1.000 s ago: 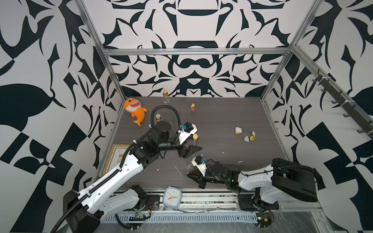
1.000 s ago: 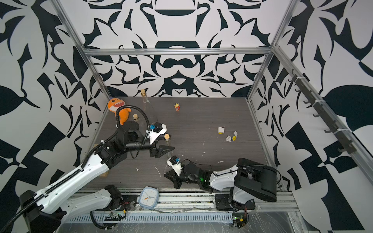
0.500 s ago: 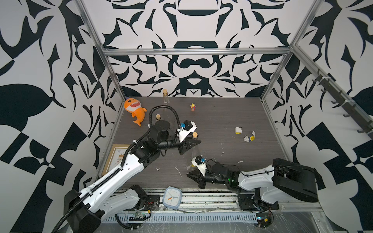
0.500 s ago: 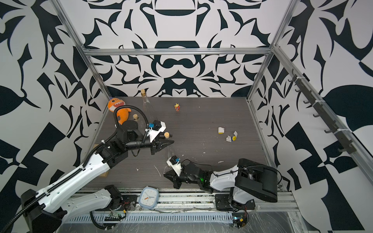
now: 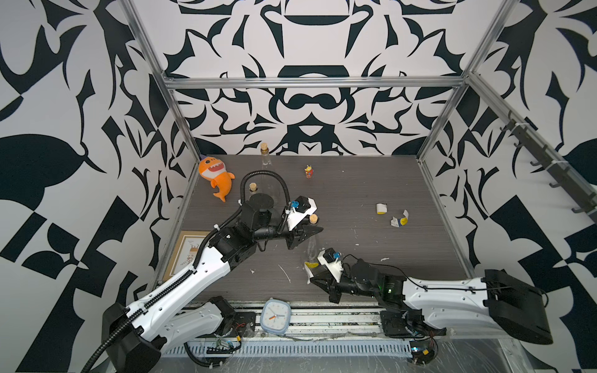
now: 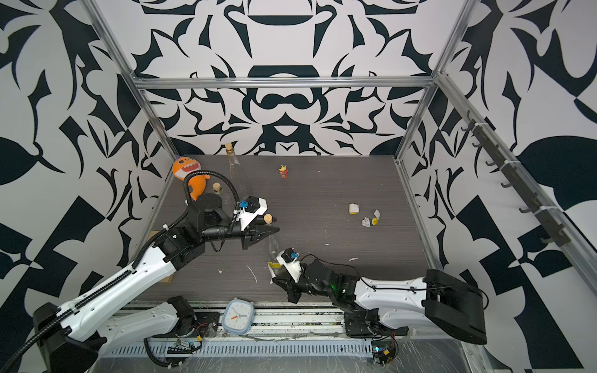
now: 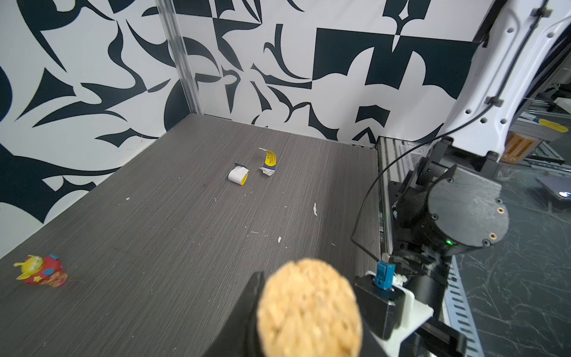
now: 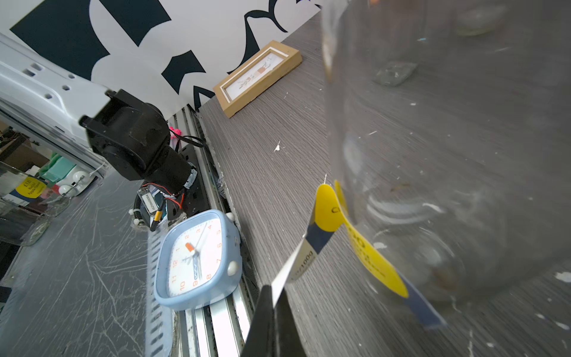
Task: Remove the label from the bottle
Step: Tear open the label from the bottle.
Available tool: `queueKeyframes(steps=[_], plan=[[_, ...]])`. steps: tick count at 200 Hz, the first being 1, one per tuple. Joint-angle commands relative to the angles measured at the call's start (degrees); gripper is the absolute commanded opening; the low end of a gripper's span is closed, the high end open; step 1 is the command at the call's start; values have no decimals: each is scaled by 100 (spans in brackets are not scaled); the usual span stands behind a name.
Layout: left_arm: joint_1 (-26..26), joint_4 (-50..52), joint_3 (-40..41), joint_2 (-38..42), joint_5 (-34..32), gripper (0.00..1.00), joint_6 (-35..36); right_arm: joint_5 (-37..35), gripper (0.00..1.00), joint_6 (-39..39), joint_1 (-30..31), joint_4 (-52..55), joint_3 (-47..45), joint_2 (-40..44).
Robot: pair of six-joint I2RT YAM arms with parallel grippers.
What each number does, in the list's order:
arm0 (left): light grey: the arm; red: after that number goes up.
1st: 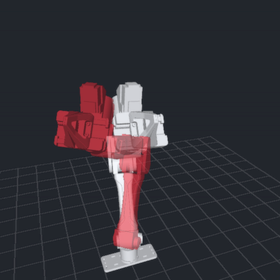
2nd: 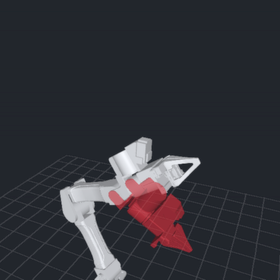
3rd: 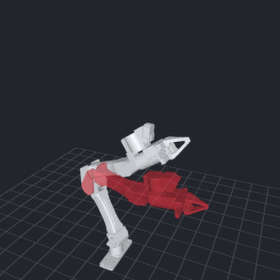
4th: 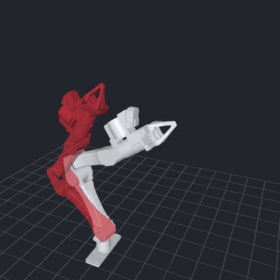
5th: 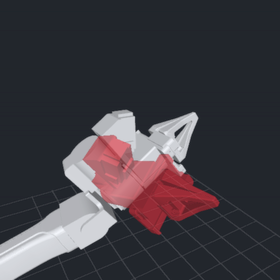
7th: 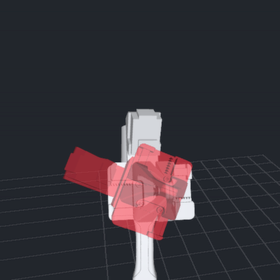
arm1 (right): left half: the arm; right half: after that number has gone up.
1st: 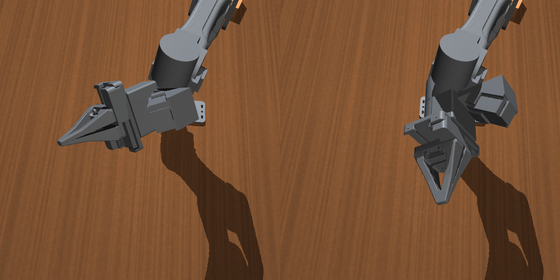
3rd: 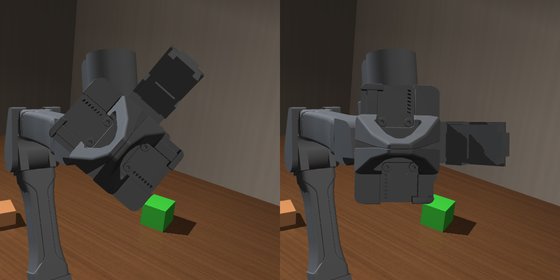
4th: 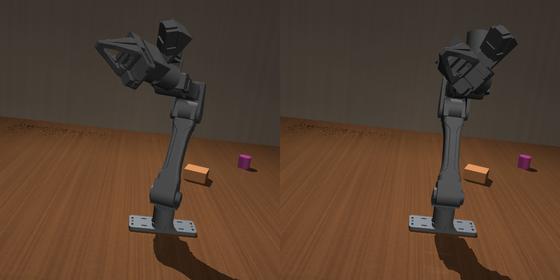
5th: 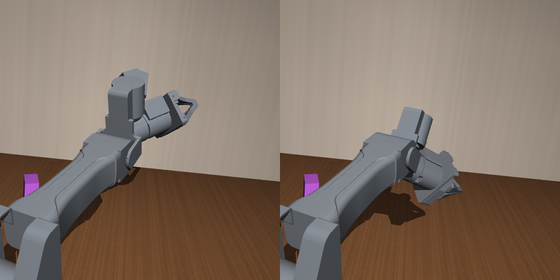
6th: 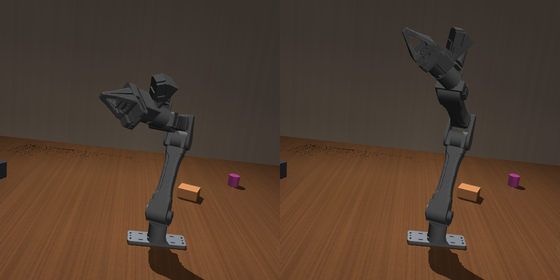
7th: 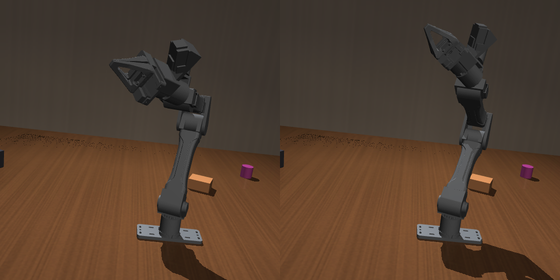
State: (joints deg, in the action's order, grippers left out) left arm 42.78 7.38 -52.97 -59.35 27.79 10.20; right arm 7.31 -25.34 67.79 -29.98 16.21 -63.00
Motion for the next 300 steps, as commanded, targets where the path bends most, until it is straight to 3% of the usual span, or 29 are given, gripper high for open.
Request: queueKeyframes(steps=[1,59,171,300], plan=[[-16,494,-76,16,-415,0,379,-119,0,42,-21,352,-21,315],[-16,1209,-452,-128,-900,0,899,-364,0,300,-70,1326,110,799],[-33,1503,-826,-495,-1721,0,1398,-1,0,472,-337,1668,187,1033],[-483,1909,-1229,-813,-1147,0,1530,-189,0,490,-510,2188,-109,1783]])
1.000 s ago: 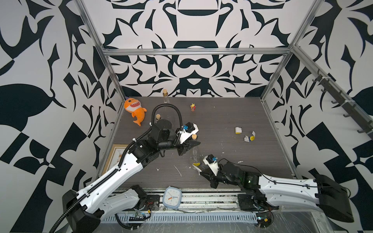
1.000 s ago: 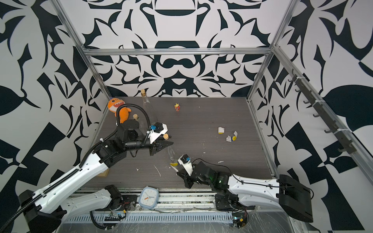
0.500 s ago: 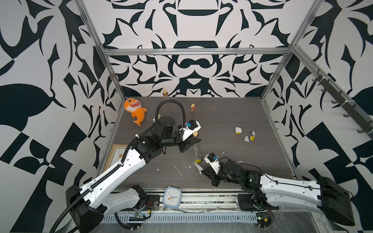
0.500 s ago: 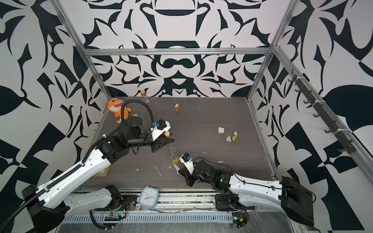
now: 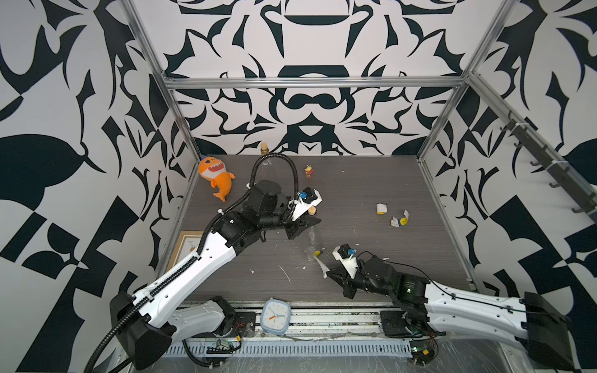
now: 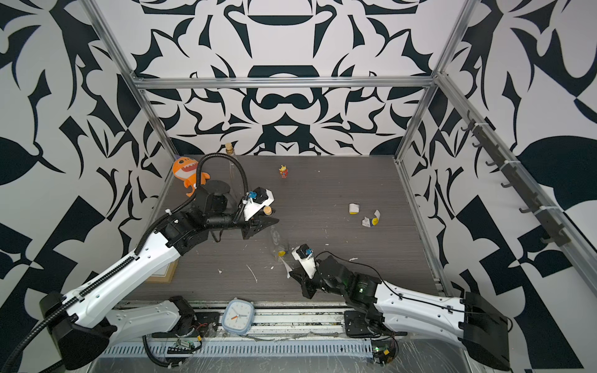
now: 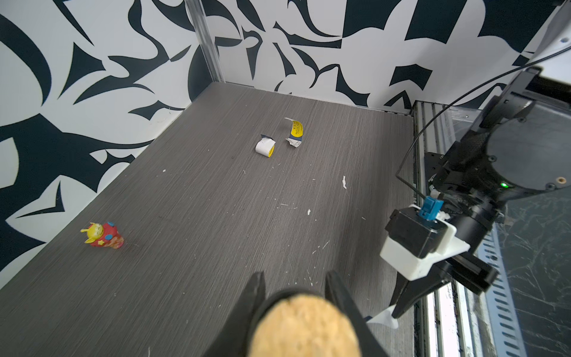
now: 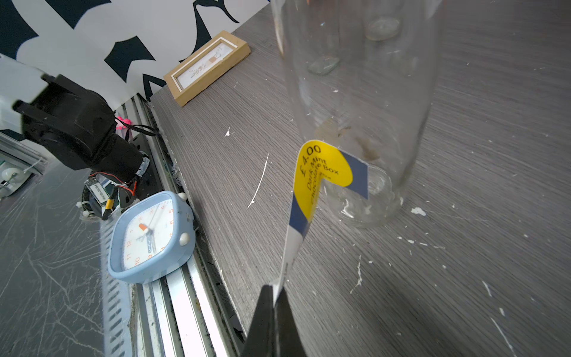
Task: Remove the label from the bottle
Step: Tear open the label from the bottle.
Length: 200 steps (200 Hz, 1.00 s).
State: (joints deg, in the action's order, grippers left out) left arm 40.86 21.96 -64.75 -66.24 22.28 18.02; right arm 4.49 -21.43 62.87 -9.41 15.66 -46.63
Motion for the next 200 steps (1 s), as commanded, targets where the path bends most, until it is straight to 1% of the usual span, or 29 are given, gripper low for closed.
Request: queueKeyframes(steps=[1,65,116,173,200], plan=[[-294,459,-53,-125,-591,0,747,90,0,102,-24,132,-54,146],[-543,863,-237,-144,-276,0,890,148,0,189,-198,255,-53,147],[-636,1001,-378,-173,-281,0,925,297,0,174,-487,415,-133,474],[-757,1113,-451,-183,-457,0,974,319,0,206,-623,579,-177,727],[-783,998,-407,-136,-421,0,942,344,0,196,-644,551,-222,776]])
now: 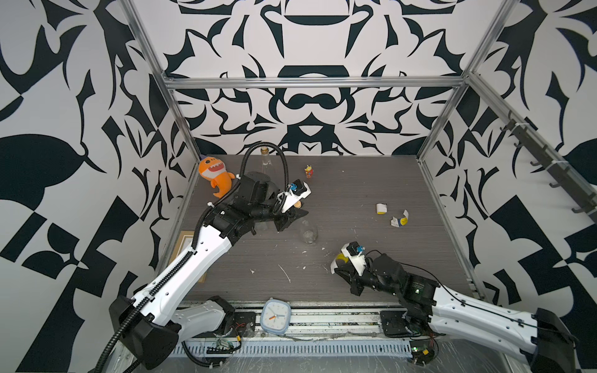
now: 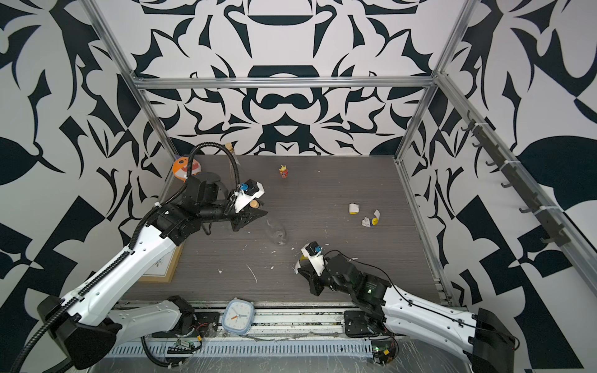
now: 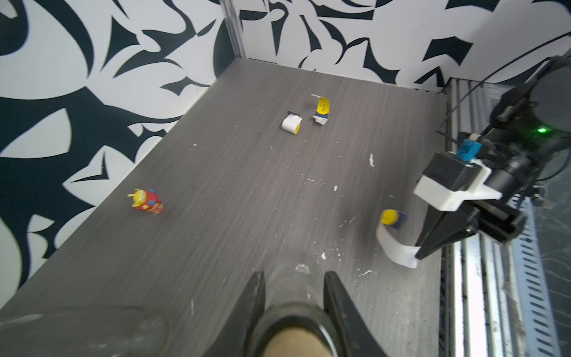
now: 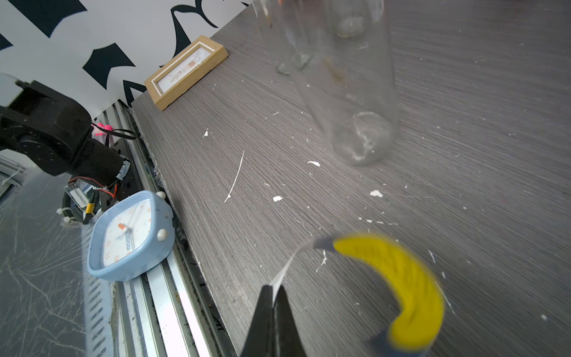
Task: Remove the label from the bottle
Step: Tear open the label from the bottle, then place the label at the center of the board.
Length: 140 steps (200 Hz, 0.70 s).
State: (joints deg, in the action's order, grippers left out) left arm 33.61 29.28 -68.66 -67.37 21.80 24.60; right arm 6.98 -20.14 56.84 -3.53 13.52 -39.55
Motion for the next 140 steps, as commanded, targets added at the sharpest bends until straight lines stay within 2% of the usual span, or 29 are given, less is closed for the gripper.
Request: queueKeyframes(steps=[1,43,76,102,116,140], plan=[[-57,260,-16,-26,-367,0,283,98,0,70,-46,-40,-7,64],[-64,124,-98,-125,-205,0,158,11,0,80,-84,-133,111,-122],[-64,-12,-191,-246,-224,0,126,-639,0,28,-220,221,493,-331],[-63,-122,-226,-375,-260,0,90,-949,0,-175,-566,551,707,-367],[-61,-227,-228,-408,-273,20,46,-1216,0,-363,-784,821,797,-319],[-59,-501,-202,-443,-255,41,-83,-1477,0,-397,-1266,1484,1102,-254]])
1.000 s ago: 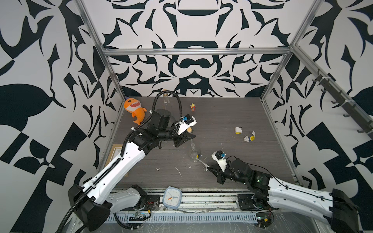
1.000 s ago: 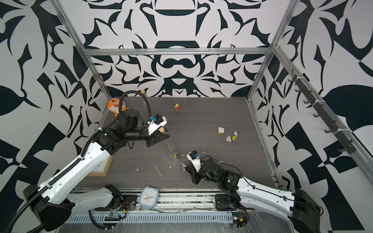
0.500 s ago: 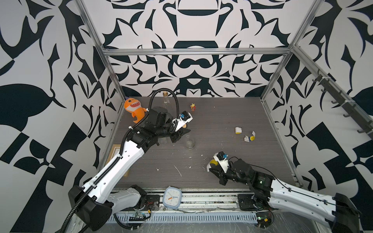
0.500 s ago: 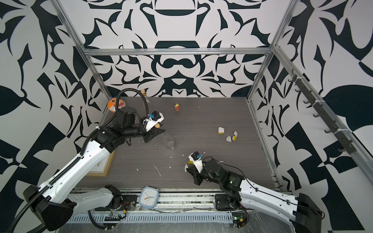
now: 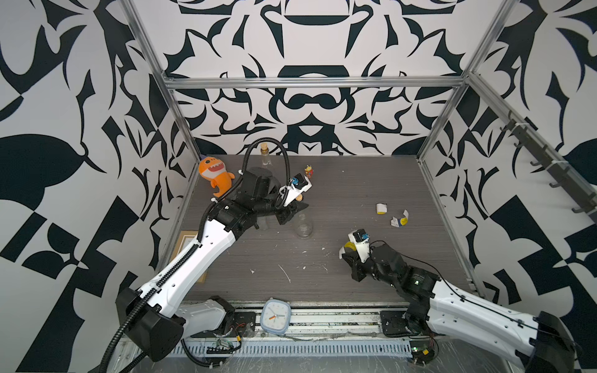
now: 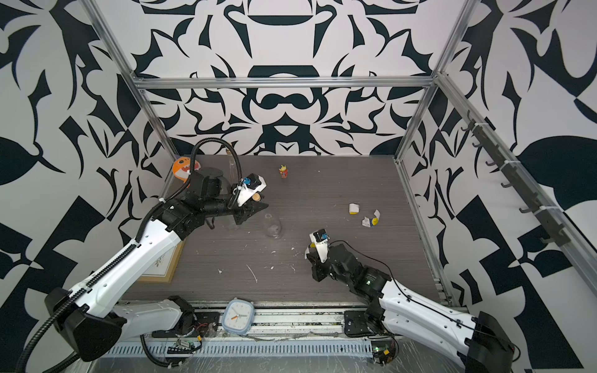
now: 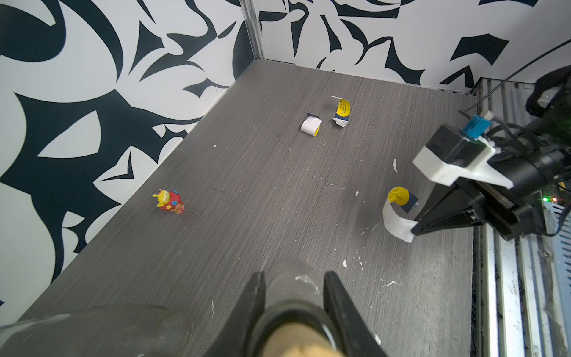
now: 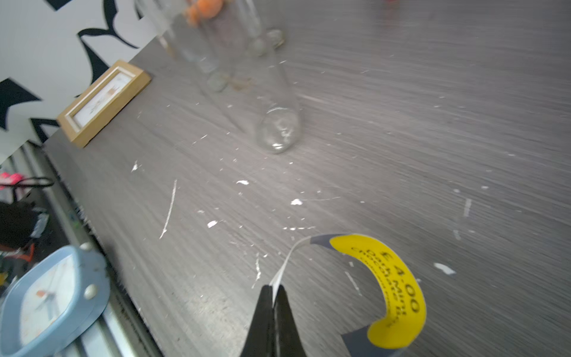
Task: Remove the label from the bottle
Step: Place the label at the center of the board.
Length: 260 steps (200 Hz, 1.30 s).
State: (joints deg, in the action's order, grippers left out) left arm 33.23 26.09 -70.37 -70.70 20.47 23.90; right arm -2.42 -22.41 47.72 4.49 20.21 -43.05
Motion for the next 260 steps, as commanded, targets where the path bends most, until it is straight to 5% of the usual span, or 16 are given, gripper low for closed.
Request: queueKeyframes(steps=[1,61,110,159,260], plan=[[-24,-191,-26,-111,-127,42,-19,-561,0,-164,-370,710,450,100],[-27,-756,48,-187,-297,74,-285,-1103,0,-281,-2085,1511,1144,-869],[-23,-952,172,-96,-211,81,-376,-1283,0,-541,-2893,1298,1515,-2301],[-27,-1018,287,18,-155,82,-393,-1177,0,-557,-2958,959,1770,-3136],[-24,-919,631,848,-301,84,-532,-588,29,-328,-3008,452,2313,-4441]])
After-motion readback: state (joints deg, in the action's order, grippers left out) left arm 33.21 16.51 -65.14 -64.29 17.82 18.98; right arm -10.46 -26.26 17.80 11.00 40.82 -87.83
